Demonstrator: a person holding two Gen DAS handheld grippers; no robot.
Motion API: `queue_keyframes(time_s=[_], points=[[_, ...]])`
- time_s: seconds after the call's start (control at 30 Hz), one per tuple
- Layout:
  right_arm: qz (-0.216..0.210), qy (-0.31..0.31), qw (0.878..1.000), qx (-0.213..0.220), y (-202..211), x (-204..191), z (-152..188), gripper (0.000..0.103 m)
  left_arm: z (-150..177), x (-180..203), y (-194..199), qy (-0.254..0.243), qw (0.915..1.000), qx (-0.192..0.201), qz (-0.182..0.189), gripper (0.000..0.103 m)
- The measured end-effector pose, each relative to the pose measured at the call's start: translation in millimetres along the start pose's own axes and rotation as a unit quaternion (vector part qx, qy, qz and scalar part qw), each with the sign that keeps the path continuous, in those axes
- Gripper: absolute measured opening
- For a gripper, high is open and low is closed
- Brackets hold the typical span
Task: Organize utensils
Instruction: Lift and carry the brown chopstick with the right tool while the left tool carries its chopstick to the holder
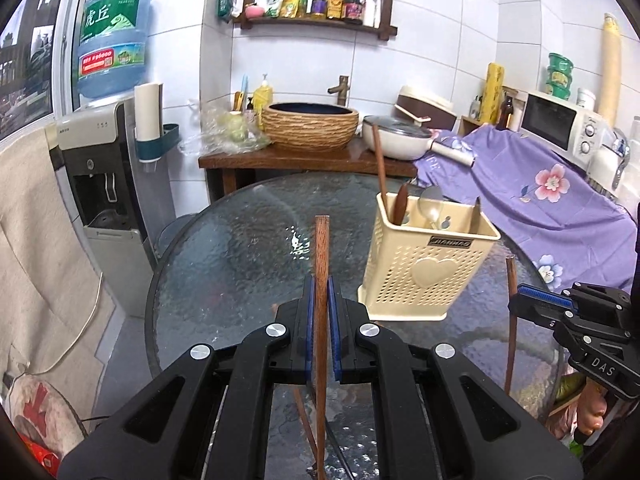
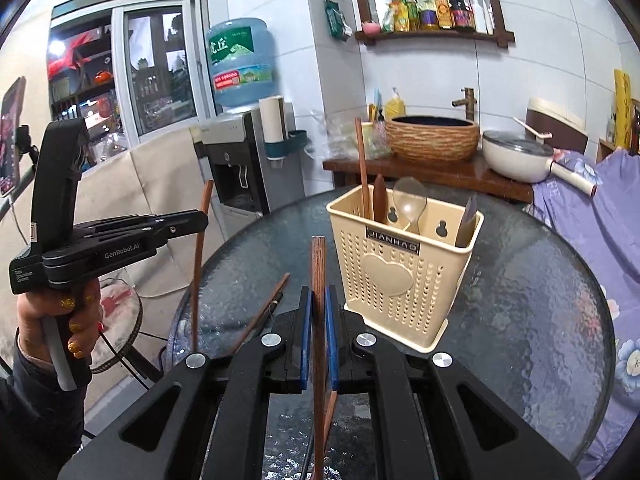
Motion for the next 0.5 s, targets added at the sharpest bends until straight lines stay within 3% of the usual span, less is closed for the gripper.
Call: queue_keyframes(time_s=[0.5], points=[[-0.013,-0.005,1.0,0.02,25,7,-24,0.007,-24,23,18,-0.025,0.999,0.03,0.02,0.007]])
Point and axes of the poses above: each gripper's, at about its wrist camera, not at the fingertips, and y roughly against the way its jaws point, x to its right, z to its underside, the point moved 5 cm from there along -y, roughly the way its jaws point, and after that the axes turned 6 degrees about -y, right-handed, at the moved point
